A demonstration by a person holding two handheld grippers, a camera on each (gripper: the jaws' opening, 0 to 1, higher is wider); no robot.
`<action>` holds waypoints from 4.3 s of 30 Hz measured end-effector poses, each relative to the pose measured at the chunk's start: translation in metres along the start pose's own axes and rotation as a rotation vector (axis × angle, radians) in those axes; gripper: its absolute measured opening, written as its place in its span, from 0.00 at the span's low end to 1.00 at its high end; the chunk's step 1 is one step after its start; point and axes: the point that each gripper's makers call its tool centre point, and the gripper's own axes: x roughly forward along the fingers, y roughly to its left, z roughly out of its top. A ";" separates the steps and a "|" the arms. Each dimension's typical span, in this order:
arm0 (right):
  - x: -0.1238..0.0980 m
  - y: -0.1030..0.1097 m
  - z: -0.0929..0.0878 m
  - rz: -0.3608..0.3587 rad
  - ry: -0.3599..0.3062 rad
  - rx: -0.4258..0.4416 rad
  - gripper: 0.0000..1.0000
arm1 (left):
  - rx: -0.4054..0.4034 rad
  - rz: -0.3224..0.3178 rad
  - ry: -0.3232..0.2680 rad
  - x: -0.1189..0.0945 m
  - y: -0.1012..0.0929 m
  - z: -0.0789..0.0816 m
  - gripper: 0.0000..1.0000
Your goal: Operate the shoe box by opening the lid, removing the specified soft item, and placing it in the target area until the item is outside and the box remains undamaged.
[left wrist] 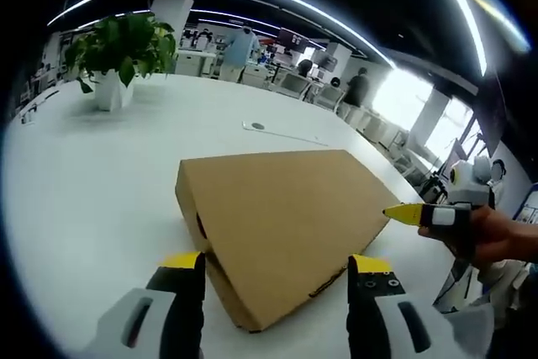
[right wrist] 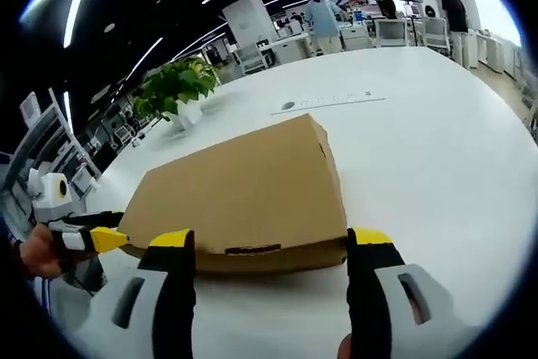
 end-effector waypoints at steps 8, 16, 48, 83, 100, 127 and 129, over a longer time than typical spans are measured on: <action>0.000 0.009 -0.006 -0.005 0.044 -0.059 0.73 | 0.035 0.003 0.012 -0.002 0.006 -0.001 0.64; 0.004 0.027 -0.012 0.010 0.046 -0.066 0.72 | 0.026 0.012 0.007 -0.015 0.022 -0.003 0.62; 0.010 0.090 -0.036 0.160 0.103 -0.236 0.63 | 0.025 0.030 -0.002 -0.068 0.060 -0.023 0.70; -0.002 0.087 -0.009 0.091 0.077 -0.296 0.49 | 0.122 0.081 -0.018 -0.081 0.056 -0.014 0.62; -0.016 0.101 0.032 0.105 -0.011 -0.314 0.49 | 0.146 0.095 -0.062 -0.093 0.046 0.006 0.63; -0.020 0.118 0.092 0.115 -0.108 -0.311 0.49 | 0.190 0.248 -0.141 -0.106 0.065 0.044 0.35; -0.019 0.118 0.095 0.113 -0.096 -0.305 0.49 | 0.190 0.266 -0.146 -0.107 0.068 0.047 0.32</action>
